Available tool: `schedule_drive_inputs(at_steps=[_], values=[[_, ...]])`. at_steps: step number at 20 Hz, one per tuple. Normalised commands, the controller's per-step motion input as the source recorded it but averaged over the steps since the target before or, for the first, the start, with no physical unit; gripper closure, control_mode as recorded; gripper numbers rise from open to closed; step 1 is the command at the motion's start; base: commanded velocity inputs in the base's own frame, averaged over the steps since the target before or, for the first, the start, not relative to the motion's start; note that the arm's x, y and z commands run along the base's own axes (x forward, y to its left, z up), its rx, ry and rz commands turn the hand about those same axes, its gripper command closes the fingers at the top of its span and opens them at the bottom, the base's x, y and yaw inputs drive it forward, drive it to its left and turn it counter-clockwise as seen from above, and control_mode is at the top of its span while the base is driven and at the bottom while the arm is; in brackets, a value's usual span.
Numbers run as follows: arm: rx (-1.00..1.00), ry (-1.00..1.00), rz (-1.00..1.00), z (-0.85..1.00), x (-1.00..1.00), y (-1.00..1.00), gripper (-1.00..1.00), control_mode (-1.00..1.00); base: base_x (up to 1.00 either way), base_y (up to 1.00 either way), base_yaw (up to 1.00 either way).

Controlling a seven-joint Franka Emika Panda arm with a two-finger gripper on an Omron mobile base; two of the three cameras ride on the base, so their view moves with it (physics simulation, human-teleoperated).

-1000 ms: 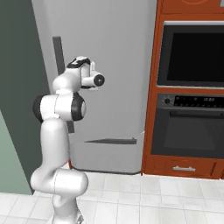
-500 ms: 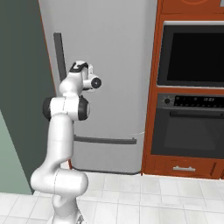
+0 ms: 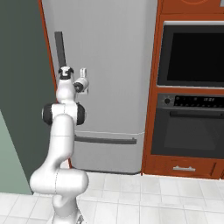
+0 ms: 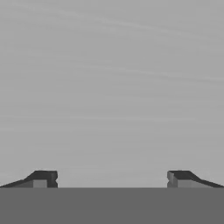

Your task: Place the tupperware on the second highest shelf of the fridge. Make space for the tupperware among the existing items by rearranging them on the shelves if needed. Close the fridge door when finished.

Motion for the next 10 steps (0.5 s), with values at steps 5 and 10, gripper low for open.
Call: schedule_drive_inputs(at_steps=[5,10], values=[[-0.15,0.11,-0.55,0.19,0.63,0.09,-1.0,-1.0,0.0,0.0,0.0],[-0.01,0.36,-0.26,0.87,0.73,-0.13,-1.0,-1.0,0.0,0.0,0.0]])
